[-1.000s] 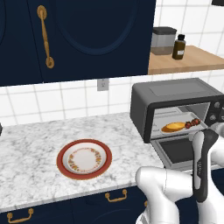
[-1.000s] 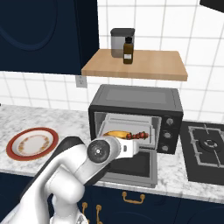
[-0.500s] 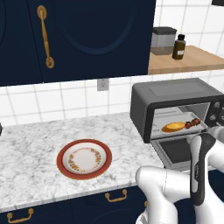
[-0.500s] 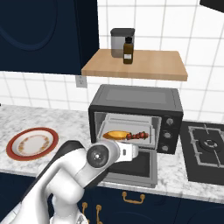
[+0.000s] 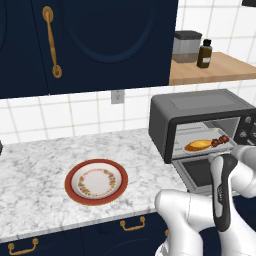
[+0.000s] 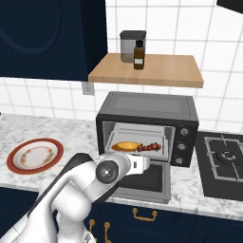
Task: Pick up the kebab skewer and baguette bread, and place them inside the toaster oven. Close the toaster oven door and start by setting the timer.
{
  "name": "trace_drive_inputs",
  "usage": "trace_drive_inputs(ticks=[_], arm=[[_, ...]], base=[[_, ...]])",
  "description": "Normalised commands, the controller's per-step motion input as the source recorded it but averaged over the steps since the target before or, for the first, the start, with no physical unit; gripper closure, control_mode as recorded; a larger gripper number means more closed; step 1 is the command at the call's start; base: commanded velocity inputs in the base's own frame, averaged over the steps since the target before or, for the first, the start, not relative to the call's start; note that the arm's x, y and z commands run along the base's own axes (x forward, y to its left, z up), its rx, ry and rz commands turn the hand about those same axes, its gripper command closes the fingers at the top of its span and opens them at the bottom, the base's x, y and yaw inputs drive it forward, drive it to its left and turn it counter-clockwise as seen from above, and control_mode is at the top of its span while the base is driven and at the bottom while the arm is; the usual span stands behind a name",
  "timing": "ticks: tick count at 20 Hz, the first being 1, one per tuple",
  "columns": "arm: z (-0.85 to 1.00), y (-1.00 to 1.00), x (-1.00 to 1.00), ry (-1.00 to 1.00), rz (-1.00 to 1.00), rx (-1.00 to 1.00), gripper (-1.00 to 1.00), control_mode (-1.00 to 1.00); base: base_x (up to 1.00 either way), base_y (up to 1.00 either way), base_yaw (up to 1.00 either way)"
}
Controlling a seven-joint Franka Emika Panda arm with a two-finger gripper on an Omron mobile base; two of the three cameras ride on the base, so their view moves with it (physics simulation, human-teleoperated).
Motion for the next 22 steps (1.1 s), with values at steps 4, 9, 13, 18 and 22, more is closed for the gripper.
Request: trace_drive_inputs(ticks=[4,9,13,18,22], arm=[[-0.09,-0.04,0.34,-0.04,0.0,0.07,-1.0,-1.0],[-0.18,0.0,0.21,0.0,0.0,0.09,-1.0,-1.0],[-0.13,0.0,0.33,-0.02,0.0,0.02,-1.0,-1.0],[-0.24,0.0,0.21,-0.02,0.0,0.0,-1.0,-1.0],[-0.26,0.0,0.0,0.0,0.0,0.0,-1.0,-1.0]], base=[[0.0,0.0,0.0],[0.0,0.0,0.0],[0.0,0.0,0.0],[0.0,0.0,0.0],[0.0,0.0,0.0]])
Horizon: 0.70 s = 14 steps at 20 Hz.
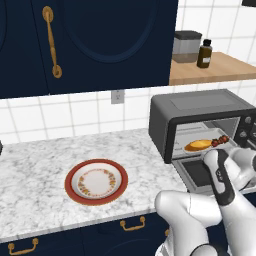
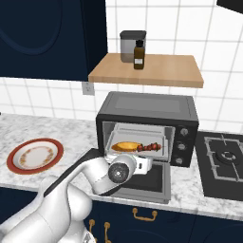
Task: Pick up the kebab skewer and baguette bread, and place them inside the toaster oven. Close the toaster oven door and start by setting the timer.
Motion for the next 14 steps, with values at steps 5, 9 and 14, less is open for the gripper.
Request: trace_drive_inputs(ticks=[5,9,14], arm=[[-0.1,0.0,0.1,0.0,0.0,0.0,-1.0,-1.0],[0.0,0.0,0.23,0.0,0.0,0.0,-1.0,-1.0],[0.0,0.0,0.19,0.0,0.0,0.0,-1.0,-1.0]], base=[[0.0,0.0,0.0],[0.0,0.0,0.0],[0.0,0.0,0.0]])
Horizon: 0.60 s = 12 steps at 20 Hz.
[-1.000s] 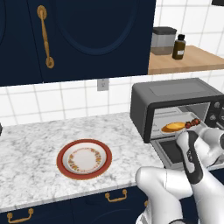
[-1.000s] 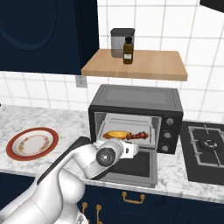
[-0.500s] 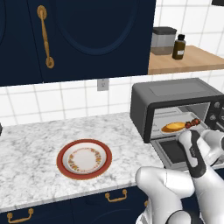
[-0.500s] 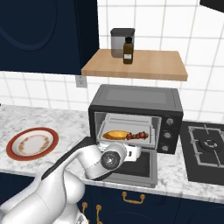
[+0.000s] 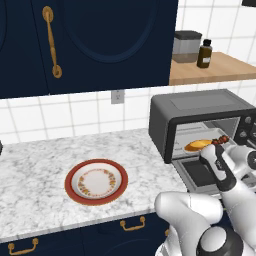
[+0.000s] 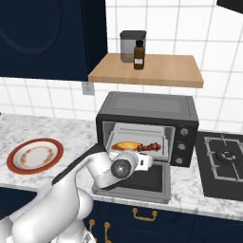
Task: Pick up the kebab skewer and baguette bread, and place them inside the toaster oven. Close the toaster oven door and start by setting the timer.
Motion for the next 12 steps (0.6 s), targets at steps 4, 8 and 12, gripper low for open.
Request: trace_drive_inputs(ticks=[4,8,12], arm=[[-0.01,0.0,0.14,0.0,0.0,0.0,-1.0,-1.0],[-0.21,0.0,0.02,0.0,0.0,0.0,-1.0,-1.0],[-0.13,0.0,0.05,0.0,0.0,0.0,-1.0,-1.0]], base=[[0.0,0.0,0.0],[0.0,0.0,0.0],[0.0,0.0,0.0]])
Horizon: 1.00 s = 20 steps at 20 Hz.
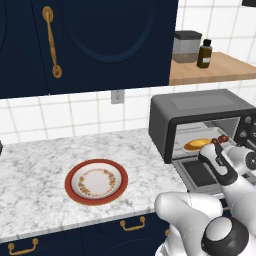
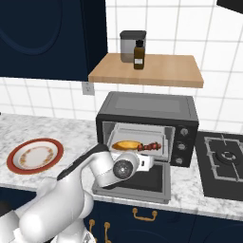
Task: Pick up the kebab skewer and baguette bread, and place them inside the toaster oven. Close the toaster oven door and start by setting the timer.
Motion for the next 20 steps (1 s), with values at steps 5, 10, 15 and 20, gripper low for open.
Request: trace_drive_inputs(ticks=[5,10,15,20], arm=[[0.0,0.0,0.21,0.0,0.0,0.0,-1.0,-1.0],[0.0,0.0,0.26,0.0,0.0,0.0,-1.0,-1.0],[0.0,0.0,0.32,0.0,0.0,0.0,-1.0,-1.0],[0.0,0.0,0.24,0.0,0.0,0.0,-1.0,-1.0]], base=[[0.0,0.0,0.0],[0.0,0.0,0.0],[0.0,0.0,0.0],[0.0,0.0,0.0]])
